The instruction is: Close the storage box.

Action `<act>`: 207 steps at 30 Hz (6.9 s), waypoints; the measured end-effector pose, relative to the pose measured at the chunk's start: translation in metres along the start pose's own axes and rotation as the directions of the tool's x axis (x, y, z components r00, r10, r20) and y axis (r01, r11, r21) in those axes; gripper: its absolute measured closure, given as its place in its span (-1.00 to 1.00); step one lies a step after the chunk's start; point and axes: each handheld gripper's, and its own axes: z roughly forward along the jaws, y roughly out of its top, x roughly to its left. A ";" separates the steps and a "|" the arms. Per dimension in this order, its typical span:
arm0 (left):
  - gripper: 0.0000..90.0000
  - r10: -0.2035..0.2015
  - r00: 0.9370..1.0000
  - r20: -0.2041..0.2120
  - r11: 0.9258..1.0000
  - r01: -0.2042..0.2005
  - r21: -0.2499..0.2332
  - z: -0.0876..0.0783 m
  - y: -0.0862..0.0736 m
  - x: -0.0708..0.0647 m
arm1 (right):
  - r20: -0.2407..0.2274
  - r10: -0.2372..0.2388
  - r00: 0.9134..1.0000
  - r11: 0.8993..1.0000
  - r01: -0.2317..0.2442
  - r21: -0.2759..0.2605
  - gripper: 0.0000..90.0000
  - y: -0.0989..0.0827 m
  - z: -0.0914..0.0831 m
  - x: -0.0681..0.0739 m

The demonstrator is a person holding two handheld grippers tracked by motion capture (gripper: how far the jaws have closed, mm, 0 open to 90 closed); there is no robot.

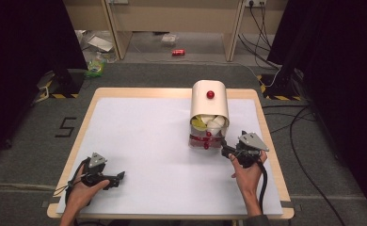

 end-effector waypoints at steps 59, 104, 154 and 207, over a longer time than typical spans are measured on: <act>-0.97 0.000 1.000 0.001 1.000 0.000 -0.003 0.000 0.000 0.000 | 0.001 0.024 1.000 1.000 -0.024 -0.015 -0.53 -0.011 -0.037 -0.018; -0.97 0.002 1.000 0.000 1.000 -0.002 -0.002 0.000 0.000 0.000 | -0.057 -0.002 0.998 1.000 0.002 0.008 -0.52 -0.032 -0.072 -0.007; -0.97 0.001 1.000 -0.002 1.000 -0.001 -0.002 0.000 0.000 0.000 | -0.113 -0.001 0.994 0.992 0.015 0.125 -0.53 -0.063 -0.098 -0.006; -0.97 0.002 1.000 -0.003 1.000 -0.002 -0.002 0.000 0.000 -0.001 | -0.147 -0.053 0.988 0.948 0.096 0.303 -0.57 -0.084 -0.108 -0.001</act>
